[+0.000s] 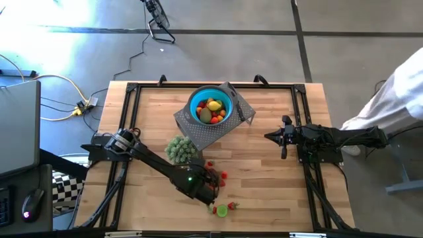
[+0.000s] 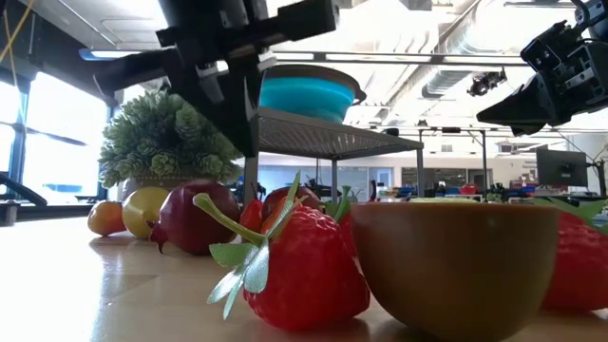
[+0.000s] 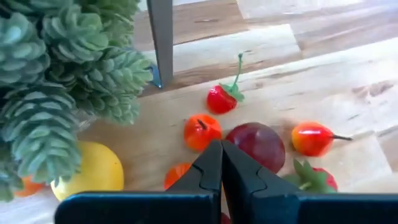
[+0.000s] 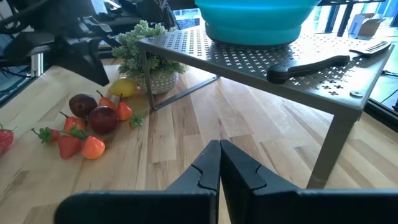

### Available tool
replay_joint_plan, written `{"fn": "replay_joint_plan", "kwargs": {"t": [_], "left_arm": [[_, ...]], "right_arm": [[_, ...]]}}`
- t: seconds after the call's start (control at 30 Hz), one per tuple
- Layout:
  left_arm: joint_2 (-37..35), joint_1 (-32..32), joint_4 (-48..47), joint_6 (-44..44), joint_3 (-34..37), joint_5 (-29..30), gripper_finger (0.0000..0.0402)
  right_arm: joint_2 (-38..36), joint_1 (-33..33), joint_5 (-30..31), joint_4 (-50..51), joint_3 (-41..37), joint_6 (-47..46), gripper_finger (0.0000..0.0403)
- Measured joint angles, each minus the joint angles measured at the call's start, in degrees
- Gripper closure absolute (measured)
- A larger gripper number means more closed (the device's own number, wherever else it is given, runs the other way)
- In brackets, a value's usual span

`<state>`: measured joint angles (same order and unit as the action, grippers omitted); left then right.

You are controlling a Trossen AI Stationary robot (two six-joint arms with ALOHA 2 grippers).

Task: Pick & Place Fruit
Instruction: Put the pear into the blue strainer bowl on the shelf

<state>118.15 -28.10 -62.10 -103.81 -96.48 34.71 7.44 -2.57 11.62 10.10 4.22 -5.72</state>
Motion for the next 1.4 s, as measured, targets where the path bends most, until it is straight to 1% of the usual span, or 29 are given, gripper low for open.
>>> {"fn": "replay_joint_plan", "kwargs": {"t": [0.1, 0.2, 0.3, 0.37, 0.6, 0.77, 0.9, 1.07, 1.4], "left_arm": [[0.0, 0.0, 0.5, 1.4, -0.6, -2.5, 0.0401], [0.0, 0.0, 0.1, 1.5, -0.6, -9.0, 0.0397], [0.0, 0.0, -0.9, 1.4, -0.6, -14.6, 0.0383], [0.0, 0.0, -1.5, 1.4, -0.6, -16.4, 0.0368], [0.0, 0.1, -1.9, 1.4, -0.6, -14.6, 0.0298], [0.0, 0.0, -1.9, 1.4, -0.6, -14.6, 0.0269], [0.0, 0.0, -1.9, 1.3, -0.6, -14.0, 0.0264], [0.0, 0.4, -1.3, 1.2, -0.6, -11.6, 0.0264], [0.0, 0.8, -0.9, 1.4, -0.5, -12.0, 0.0264]], "right_arm": [[0.0, 0.0, -0.1, 0.0, 0.0, 0.0, 0.0400], [0.0, 0.0, -0.1, 0.0, 0.0, 0.0, 0.0400], [0.0, 0.0, -0.1, 0.0, 0.0, 0.0, 0.0400], [0.0, 0.0, -0.2, 0.0, 0.0, 0.0, 0.0401], [0.0, 0.0, -0.2, 0.0, 0.0, 0.0, 0.0401], [0.0, 0.0, -0.2, 0.0, 0.0, 0.0, 0.0401], [0.0, 0.0, -0.2, 0.0, 0.0, 0.0, 0.0401], [0.0, 0.0, -0.2, 0.0, 0.0, 0.0, 0.0401], [0.0, 0.0, -0.2, 0.0, 0.0, 0.0, 0.0401]]}}
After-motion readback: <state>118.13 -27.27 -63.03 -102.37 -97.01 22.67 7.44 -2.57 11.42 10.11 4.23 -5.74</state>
